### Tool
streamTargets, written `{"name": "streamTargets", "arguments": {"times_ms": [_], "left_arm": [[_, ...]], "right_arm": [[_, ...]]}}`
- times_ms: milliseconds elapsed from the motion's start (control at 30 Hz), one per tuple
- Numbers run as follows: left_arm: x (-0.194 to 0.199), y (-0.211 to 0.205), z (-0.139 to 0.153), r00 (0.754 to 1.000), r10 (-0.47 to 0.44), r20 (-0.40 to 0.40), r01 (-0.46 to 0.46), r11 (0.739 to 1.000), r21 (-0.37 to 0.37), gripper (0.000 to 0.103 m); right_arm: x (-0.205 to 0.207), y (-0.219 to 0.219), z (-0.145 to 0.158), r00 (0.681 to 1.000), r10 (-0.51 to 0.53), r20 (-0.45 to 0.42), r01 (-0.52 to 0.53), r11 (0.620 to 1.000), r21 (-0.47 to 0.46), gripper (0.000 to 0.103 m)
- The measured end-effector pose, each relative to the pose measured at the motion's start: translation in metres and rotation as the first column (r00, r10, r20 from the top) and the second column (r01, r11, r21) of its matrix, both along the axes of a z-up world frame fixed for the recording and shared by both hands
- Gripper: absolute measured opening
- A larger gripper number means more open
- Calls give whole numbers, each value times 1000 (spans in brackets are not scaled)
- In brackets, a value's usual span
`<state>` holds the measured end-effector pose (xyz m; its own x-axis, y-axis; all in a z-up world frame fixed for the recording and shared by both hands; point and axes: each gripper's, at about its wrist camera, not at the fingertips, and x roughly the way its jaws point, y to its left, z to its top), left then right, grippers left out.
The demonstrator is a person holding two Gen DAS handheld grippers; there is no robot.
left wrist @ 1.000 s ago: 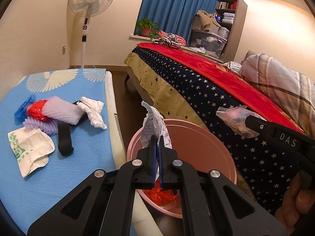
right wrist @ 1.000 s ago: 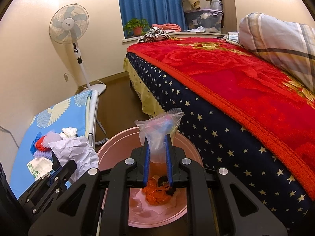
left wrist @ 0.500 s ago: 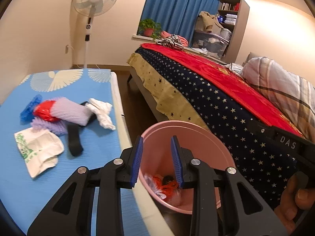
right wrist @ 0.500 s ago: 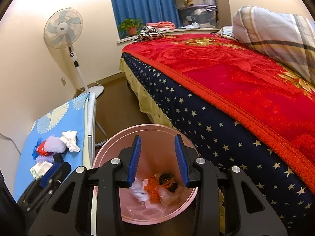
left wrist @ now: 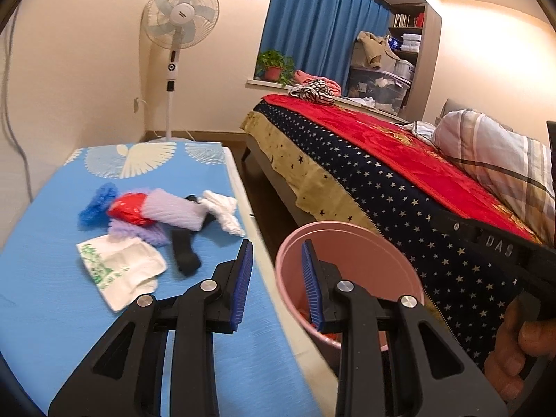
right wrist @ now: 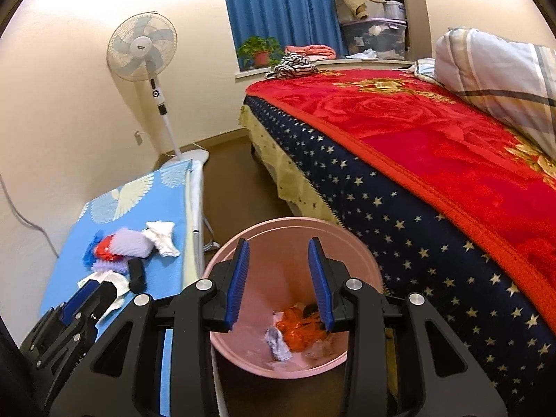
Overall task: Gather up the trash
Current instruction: 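Grasp the white paper bag with the left gripper while the right gripper grasps the white cloth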
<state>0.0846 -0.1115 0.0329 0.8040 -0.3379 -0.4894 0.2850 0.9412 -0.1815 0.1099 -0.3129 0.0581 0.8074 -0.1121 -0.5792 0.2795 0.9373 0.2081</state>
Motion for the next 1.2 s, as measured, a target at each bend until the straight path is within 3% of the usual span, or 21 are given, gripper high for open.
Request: {"name": "streamTargets", "arguments": {"times_ms": [367, 800, 1200], "left_arm": [[-5, 52, -8, 994, 107, -21, -107, 994, 5, 29], [16, 104, -27, 955, 296, -29, -296, 955, 15, 29], [46, 129, -50, 923, 377, -77, -376, 926, 25, 29]], "right_arm": [[15, 45, -4, 994, 113, 12, -113, 994, 9, 31], [60, 83, -39, 973, 230, -4, -229, 972, 52, 25], [123, 110, -68, 951, 308, -38, -305, 950, 64, 27]]}}
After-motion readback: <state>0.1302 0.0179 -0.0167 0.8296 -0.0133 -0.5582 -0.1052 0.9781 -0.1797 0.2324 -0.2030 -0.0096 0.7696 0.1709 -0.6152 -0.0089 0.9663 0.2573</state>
